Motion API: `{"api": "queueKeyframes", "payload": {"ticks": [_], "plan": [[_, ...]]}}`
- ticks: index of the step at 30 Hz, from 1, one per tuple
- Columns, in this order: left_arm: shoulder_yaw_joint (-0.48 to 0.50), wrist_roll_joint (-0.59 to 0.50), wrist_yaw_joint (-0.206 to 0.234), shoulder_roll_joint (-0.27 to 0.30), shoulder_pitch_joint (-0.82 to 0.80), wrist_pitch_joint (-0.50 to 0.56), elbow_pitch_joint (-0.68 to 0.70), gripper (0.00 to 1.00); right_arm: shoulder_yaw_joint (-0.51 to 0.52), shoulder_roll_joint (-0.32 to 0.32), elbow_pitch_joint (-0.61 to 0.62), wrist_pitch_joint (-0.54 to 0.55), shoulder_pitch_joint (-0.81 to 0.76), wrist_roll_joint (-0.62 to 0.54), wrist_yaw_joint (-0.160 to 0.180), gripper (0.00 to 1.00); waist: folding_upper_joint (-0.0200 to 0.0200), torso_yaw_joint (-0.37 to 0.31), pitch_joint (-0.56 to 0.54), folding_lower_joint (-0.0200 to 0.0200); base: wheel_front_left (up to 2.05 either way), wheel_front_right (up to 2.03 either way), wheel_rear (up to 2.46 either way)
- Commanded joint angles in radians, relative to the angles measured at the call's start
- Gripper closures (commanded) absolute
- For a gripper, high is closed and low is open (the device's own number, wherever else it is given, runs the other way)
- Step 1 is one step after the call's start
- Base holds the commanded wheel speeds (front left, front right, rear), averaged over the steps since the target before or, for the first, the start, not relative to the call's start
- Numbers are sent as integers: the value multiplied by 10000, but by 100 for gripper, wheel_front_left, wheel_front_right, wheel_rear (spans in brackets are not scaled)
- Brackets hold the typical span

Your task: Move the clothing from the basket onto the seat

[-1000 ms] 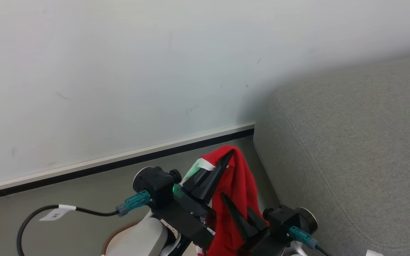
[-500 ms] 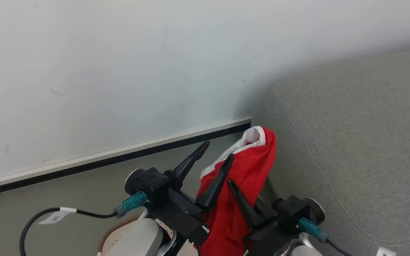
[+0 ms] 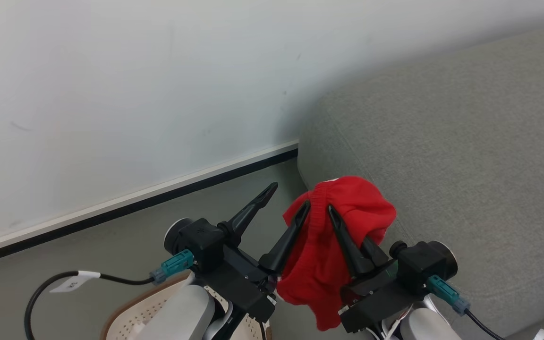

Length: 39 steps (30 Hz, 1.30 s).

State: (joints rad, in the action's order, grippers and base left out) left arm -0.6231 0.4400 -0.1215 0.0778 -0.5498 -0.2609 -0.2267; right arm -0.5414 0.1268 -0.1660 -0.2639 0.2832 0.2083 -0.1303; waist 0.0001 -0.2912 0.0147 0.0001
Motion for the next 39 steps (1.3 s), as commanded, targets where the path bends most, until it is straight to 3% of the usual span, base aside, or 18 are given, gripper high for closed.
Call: {"api": "queueKeyframes", "payload": {"ticks": [1, 15, 25, 32, 39], "plan": [[-24, -86, -12, 45, -95, -53, -17, 0, 87, -26, 178, -15, -30, -159, -6, 100, -1, -641, 307, -1, 0, 0, 0], [-391, -174, -45, 62, -384, -54, -201, 0, 1027, -183, 1350, -15, -765, -561, -6, 100, -1, -2034, 816, -1, 0, 0, 0], [-779, -293, -68, 255, -703, -9, -415, 0, 1367, -353, 1663, -15, -722, -727, -8, 100, -1, -2397, 1472, -1, 0, 0, 0], [-946, -389, -64, 482, -1096, 411, -239, 0, 2064, -376, 1932, -13, 453, -669, -6, 100, -1, -2393, 2441, -1, 0, 0, 0], [-1200, -676, -75, 934, -1883, 1099, 132, 0, 3377, 272, 2336, -15, 2860, -676, -6, 100, -1, -2077, 4197, -1, 0, 0, 0]]}}
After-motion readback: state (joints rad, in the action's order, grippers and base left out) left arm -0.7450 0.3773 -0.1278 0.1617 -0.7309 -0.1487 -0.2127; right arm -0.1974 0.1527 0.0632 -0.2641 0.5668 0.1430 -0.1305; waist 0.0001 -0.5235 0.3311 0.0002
